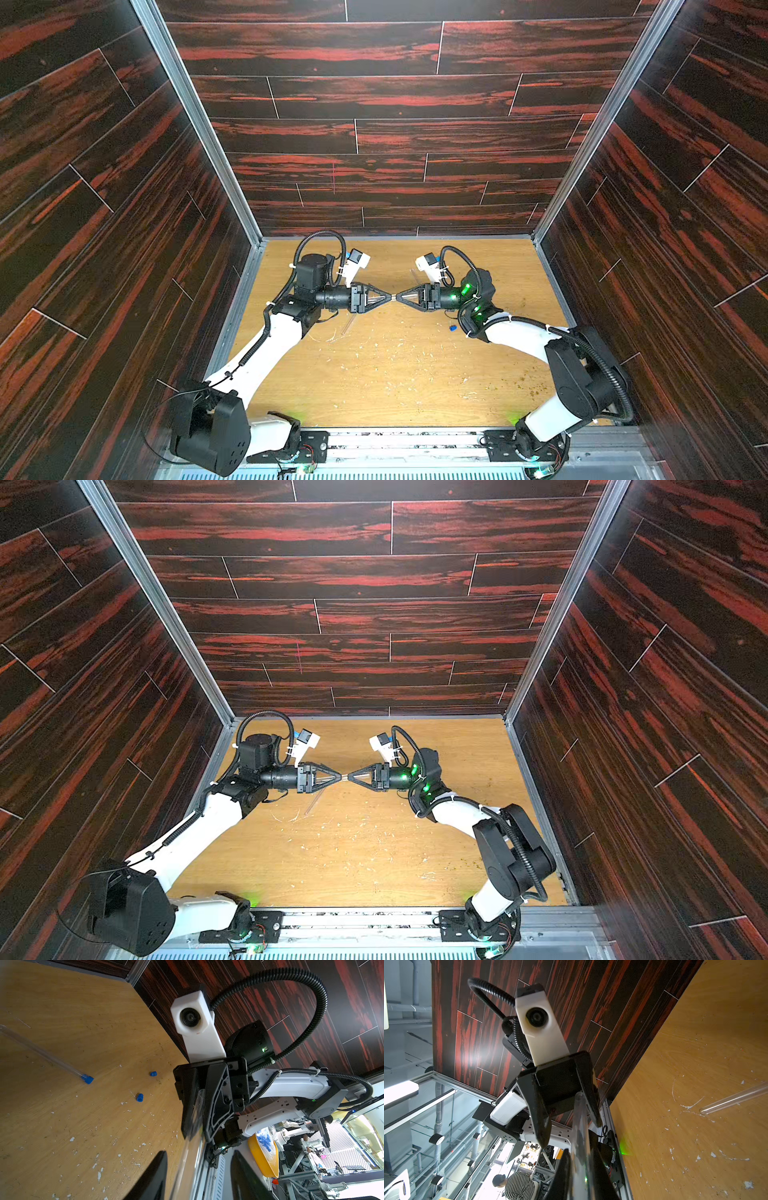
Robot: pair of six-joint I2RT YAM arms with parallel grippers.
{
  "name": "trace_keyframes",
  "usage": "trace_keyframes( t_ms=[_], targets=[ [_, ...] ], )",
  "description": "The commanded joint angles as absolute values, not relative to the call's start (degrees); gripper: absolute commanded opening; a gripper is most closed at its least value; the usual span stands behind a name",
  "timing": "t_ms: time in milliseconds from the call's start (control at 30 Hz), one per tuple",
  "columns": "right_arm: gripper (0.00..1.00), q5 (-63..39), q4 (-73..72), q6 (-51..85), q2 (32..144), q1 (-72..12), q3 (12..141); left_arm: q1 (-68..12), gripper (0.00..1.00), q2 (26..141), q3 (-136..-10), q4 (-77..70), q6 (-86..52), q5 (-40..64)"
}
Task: Insert stoppers into test tubes
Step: Pick up the test tube at the center of the board.
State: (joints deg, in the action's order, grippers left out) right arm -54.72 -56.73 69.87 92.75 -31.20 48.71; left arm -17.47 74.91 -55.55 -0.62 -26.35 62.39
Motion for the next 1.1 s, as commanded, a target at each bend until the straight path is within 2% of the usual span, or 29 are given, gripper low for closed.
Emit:
trace_keyframes(
  t_ms=[0, 233, 433, 533, 633, 800, 1067],
  targets=[
    [0.00, -53.79, -59.98, 71.28, 94.50, -31.75, 49.49, -18.13, 0.53, 75.00, -57.35, 0.86, -23.85, 62.83],
    [0.00, -52.99, -61.80, 72.36, 94.97, -31.80, 49.26, -18.22, 0.54, 75.01, -57.48, 3.72, -20.76, 61.60],
    [0.00, -53.24, -61.75, 72.32, 95.38, -31.90, 49.17, -18.22, 0.36, 75.02, -57.71, 2.58, -22.02, 61.20],
    [0.00, -53.91, -61.24, 71.62, 95.32, -32.21, 49.30, -18.24, 0.36, 75.12, -57.45, 0.93, -23.54, 61.22],
    [0.00, -53.80, -60.04, 70.82, 95.12, -32.34, 49.01, -18.08, 0.43, 75.23, -57.28, -0.75, -25.04, 61.09],
    [0.00, -54.05, -60.07, 70.49, 95.24, -32.57, 48.78, -17.84, 0.44, 75.20, -56.84, -3.32, -27.38, 60.76],
    [0.00, -53.57, -60.56, 71.02, 95.74, -32.96, 49.48, -17.84, 0.29, 75.10, -56.25, -3.08, -26.66, 60.68]
  ],
)
